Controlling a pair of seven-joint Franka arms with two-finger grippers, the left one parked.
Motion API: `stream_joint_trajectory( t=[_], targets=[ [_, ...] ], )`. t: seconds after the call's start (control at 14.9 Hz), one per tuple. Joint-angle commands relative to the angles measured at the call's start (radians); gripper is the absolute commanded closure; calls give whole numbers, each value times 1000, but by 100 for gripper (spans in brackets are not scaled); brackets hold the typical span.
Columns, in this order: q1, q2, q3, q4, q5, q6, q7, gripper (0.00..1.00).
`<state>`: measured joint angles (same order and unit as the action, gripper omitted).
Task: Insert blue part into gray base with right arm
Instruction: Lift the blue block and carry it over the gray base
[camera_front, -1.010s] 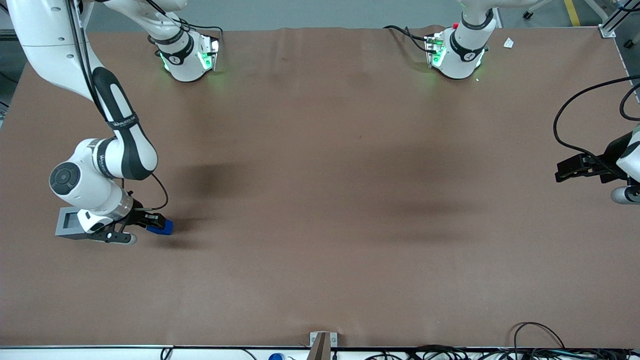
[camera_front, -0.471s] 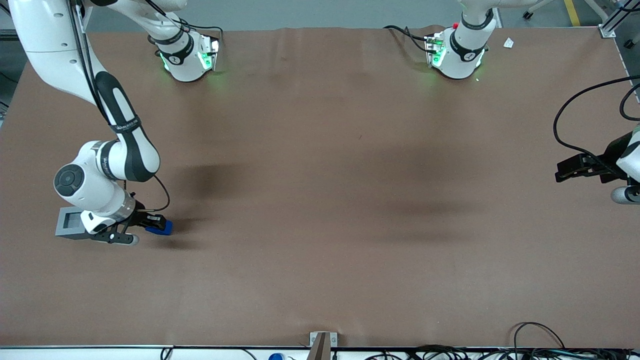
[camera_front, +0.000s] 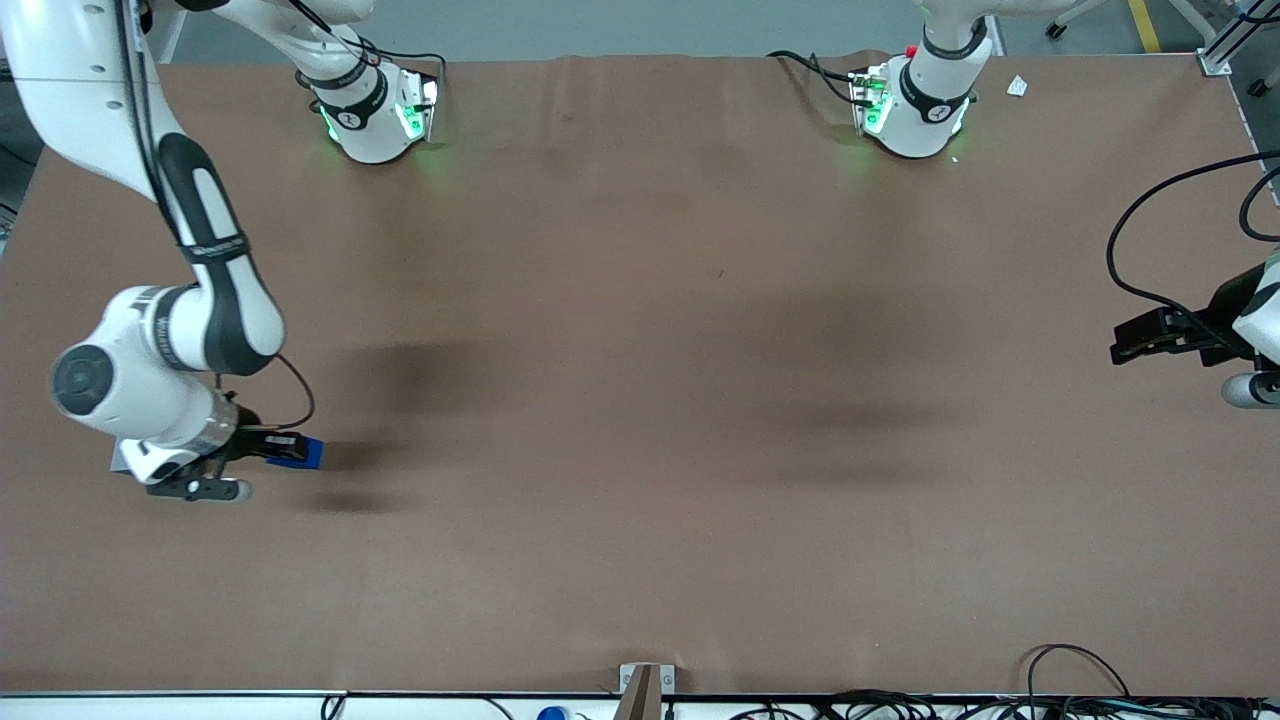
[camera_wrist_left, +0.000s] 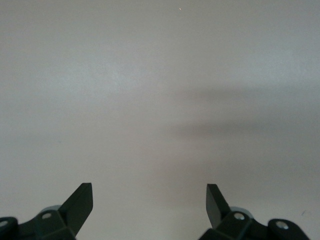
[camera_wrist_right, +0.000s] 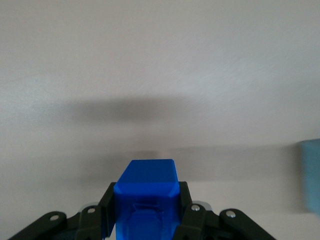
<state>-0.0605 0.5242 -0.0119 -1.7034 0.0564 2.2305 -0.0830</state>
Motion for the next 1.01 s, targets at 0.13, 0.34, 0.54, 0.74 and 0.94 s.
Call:
stream_joint_trajectory(
  t=[0.13,0.34,0.54,0.74,0.94],
  targets=[
    [-136,-10,12,145,-18,-181,-242,99],
    [-208,-7,13,157,-24,-180,-291,99],
    [-254,-7,12,169,-32,-184,-291,99],
    [-263,-4,12,169,-58,-181,-282,99],
    [-281,2,12,169,-55,-178,-285,99]
  ],
)
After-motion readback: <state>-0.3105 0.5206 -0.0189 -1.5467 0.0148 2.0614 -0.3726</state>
